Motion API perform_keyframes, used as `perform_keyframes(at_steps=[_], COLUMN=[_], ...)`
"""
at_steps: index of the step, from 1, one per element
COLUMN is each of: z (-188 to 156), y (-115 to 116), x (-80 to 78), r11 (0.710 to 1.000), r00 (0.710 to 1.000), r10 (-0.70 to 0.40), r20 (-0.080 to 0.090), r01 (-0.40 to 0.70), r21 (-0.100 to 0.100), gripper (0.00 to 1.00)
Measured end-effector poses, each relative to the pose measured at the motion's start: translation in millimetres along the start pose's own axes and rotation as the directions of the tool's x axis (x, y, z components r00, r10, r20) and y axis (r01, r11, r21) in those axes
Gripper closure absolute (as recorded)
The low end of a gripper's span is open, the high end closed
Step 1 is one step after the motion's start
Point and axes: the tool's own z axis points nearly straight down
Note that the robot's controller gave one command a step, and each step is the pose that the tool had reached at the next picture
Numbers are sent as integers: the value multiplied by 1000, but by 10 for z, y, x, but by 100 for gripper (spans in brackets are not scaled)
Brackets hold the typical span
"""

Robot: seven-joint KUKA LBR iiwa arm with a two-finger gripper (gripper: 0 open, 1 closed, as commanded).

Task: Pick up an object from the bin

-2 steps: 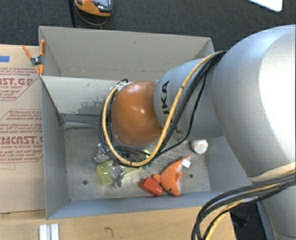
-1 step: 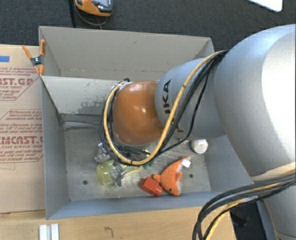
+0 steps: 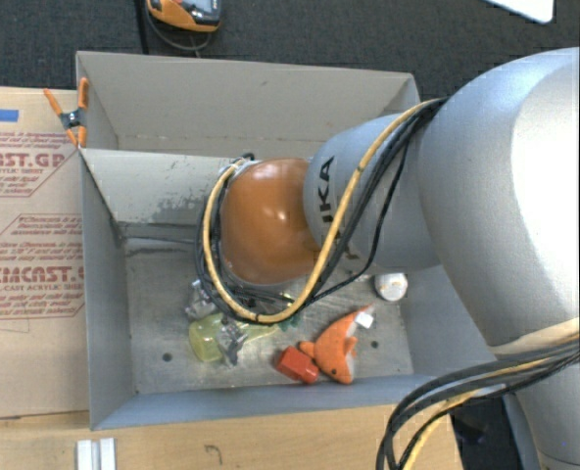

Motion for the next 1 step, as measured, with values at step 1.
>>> perform_keyframes(at_steps=[1], z=[0], y=[0], x=[0], r11=[1000], r00=[1000], r10=[0], r20=[0], r01=[0], r21=[0], gripper=[100])
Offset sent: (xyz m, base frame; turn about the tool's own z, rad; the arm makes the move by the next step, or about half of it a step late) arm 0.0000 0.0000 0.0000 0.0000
